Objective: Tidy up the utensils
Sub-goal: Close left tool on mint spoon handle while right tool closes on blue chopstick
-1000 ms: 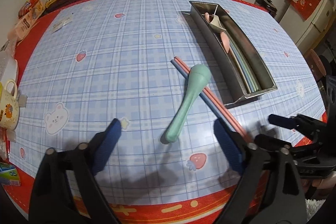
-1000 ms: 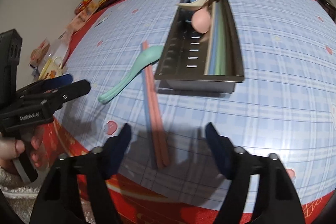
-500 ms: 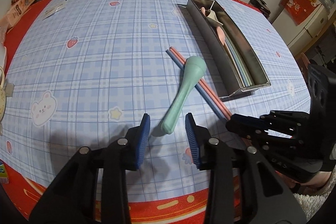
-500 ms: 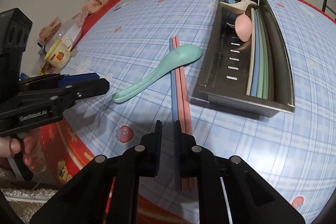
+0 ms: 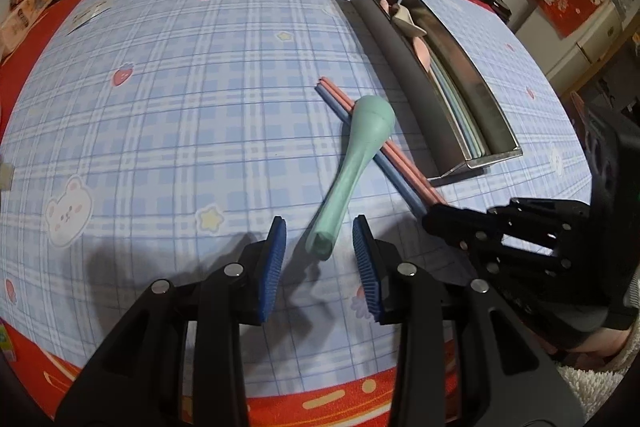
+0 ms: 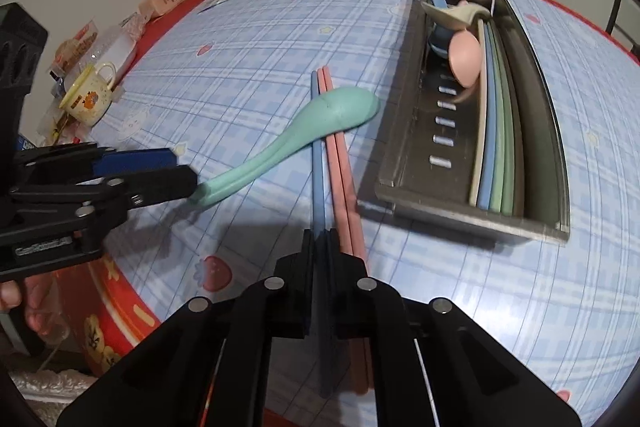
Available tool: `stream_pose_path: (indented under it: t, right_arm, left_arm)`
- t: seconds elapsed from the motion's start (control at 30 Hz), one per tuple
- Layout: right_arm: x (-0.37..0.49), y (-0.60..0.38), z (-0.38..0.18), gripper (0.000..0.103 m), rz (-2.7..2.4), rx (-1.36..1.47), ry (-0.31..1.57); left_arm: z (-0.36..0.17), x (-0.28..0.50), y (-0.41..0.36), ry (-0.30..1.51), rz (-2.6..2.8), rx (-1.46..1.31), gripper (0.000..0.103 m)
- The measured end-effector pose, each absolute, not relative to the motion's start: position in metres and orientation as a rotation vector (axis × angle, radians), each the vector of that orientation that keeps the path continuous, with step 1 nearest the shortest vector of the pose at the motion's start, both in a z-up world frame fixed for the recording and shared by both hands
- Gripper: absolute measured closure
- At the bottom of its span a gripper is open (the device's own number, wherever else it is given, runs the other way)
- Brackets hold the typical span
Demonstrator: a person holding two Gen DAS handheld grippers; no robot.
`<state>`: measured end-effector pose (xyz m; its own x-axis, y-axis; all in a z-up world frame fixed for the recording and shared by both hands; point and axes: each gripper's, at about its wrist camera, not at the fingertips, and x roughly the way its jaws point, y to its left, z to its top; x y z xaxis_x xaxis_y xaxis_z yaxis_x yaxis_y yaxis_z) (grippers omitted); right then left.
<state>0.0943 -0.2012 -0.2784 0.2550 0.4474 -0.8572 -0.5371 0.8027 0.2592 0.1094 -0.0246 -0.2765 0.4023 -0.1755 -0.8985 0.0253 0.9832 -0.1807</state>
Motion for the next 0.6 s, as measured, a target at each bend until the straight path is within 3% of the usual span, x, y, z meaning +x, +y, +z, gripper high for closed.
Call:
stream_pose_path:
  t: [0.53, 0.6]
  right_arm:
    - [0.071, -0.224, -0.283, 0.096, 0.686, -0.033, 1.151]
    - [0.071, -0.224, -0.283, 0.096, 0.687, -0.033, 1.152]
  left_arm:
    - [-0.297, 0.168, -0.076, 1.158, -0.197, 0.083, 0.066]
    - [-0.3, 0.171, -0.075, 1.167, -0.193, 0.077, 0.071]
